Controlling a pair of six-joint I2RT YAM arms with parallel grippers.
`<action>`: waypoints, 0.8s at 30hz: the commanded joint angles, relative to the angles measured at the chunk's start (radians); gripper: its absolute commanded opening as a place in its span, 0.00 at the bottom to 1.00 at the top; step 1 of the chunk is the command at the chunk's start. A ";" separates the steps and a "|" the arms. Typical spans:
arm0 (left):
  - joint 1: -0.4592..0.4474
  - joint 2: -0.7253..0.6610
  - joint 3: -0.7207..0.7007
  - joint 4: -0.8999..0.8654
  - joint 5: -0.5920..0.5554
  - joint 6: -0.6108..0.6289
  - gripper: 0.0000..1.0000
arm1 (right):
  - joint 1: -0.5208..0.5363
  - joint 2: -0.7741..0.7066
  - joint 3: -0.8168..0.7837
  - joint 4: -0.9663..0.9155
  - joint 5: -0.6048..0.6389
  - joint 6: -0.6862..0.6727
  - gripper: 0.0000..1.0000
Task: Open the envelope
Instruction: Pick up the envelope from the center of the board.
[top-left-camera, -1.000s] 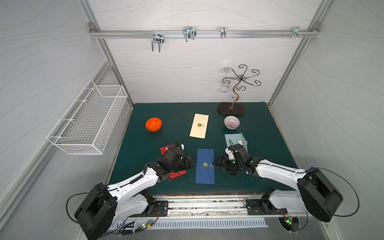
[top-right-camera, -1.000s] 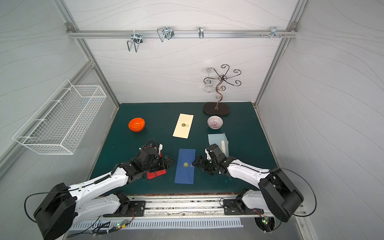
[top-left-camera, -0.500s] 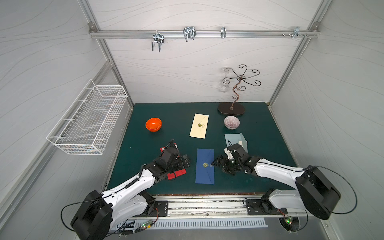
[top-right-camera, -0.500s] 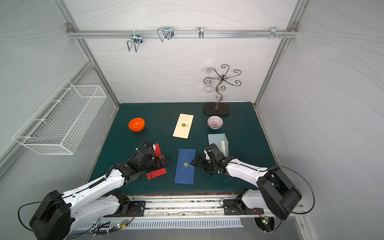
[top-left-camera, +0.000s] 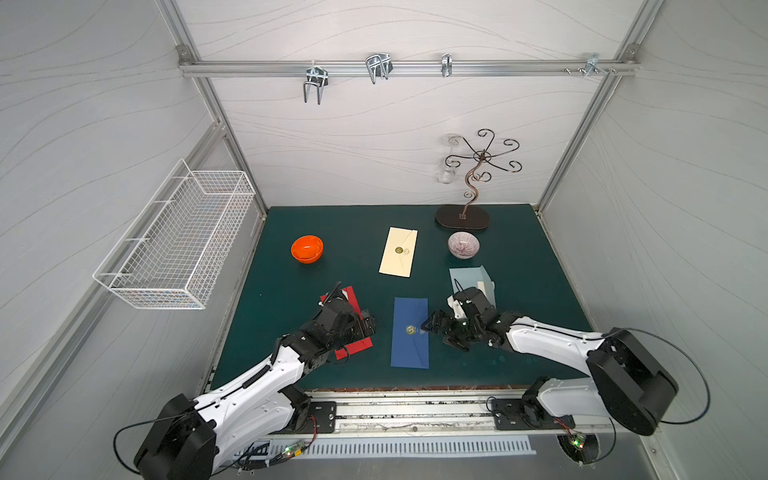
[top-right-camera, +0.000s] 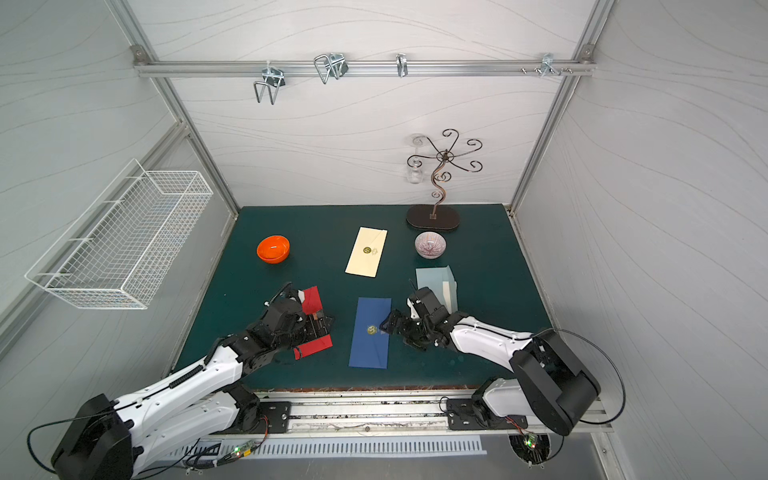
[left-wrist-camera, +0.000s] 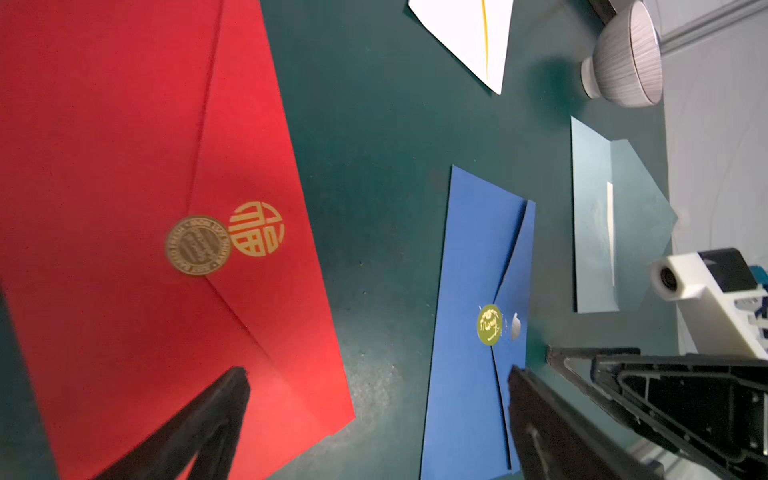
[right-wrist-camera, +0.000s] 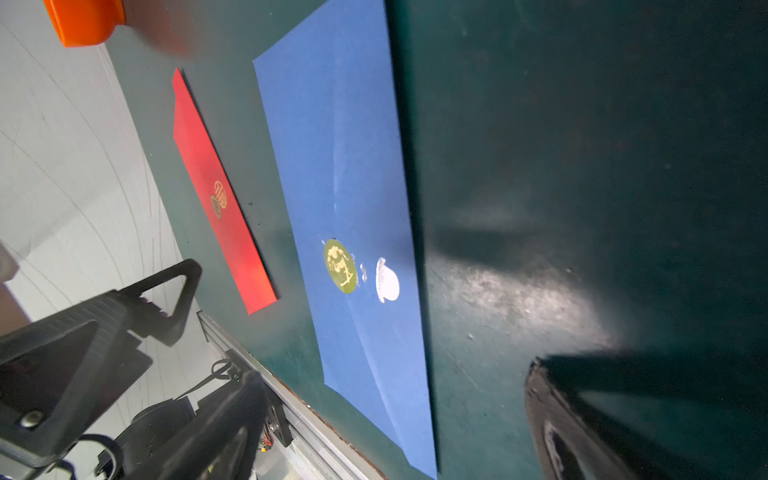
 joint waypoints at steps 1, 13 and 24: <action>0.005 0.005 -0.006 0.164 0.129 0.012 0.98 | 0.009 0.043 0.010 0.024 -0.027 -0.013 0.98; 0.000 0.218 0.045 0.282 0.353 0.018 0.85 | 0.021 0.081 0.004 0.062 -0.040 -0.005 0.98; -0.081 0.428 0.125 0.322 0.411 0.009 0.74 | 0.020 0.073 -0.013 0.063 -0.027 0.004 0.98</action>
